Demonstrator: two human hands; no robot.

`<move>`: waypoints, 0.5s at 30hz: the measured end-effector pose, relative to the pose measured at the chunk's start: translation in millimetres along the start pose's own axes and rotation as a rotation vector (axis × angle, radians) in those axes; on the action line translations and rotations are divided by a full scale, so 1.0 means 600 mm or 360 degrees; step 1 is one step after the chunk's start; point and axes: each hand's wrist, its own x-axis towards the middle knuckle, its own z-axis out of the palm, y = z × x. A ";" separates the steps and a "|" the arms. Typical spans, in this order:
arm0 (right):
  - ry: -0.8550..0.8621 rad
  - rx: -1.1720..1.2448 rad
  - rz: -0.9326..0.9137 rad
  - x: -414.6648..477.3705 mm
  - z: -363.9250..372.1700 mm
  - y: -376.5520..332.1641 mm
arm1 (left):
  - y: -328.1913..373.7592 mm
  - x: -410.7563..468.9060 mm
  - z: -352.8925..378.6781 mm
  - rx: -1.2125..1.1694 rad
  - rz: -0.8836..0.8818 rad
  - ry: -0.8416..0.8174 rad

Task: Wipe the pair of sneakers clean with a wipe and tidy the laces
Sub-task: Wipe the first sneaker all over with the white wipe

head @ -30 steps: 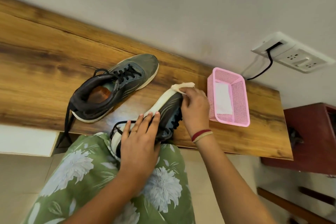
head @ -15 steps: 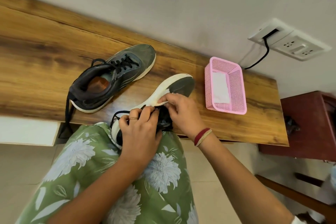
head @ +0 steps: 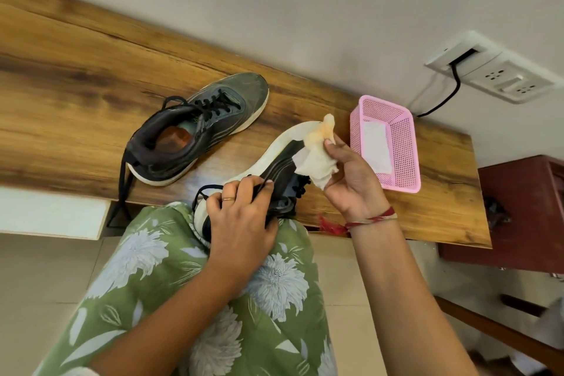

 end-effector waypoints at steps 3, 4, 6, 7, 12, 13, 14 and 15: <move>0.0267 -0.0390 -0.0352 0.001 -0.008 0.001 | -0.001 0.000 -0.001 -0.0011 -0.0011 -0.0012; 0.0427 -0.0736 -0.0616 0.002 -0.010 -0.002 | -0.001 0.001 -0.001 -0.0020 -0.0018 -0.0019; 0.0614 -0.1599 -0.1123 0.004 -0.011 0.000 | -0.001 0.003 -0.001 -0.0039 -0.0029 -0.0020; 0.0588 -0.1980 -0.1289 0.007 -0.009 0.006 | -0.001 0.004 -0.001 -0.0050 -0.0034 -0.0014; 0.0288 -0.2934 -0.1506 0.033 -0.004 0.069 | 0.006 0.004 -0.001 -0.0049 -0.0045 0.0021; 0.0294 -0.2963 -0.1505 0.035 -0.004 0.073 | 0.006 0.004 -0.002 -0.0056 -0.0044 0.0032; 0.0281 -0.2959 -0.1512 0.035 -0.004 0.072 | 0.006 0.004 -0.003 -0.0060 -0.0041 0.0043; 0.0238 -0.2944 -0.1537 0.032 -0.003 0.072 | 0.006 0.004 -0.005 -0.0060 -0.0037 0.0052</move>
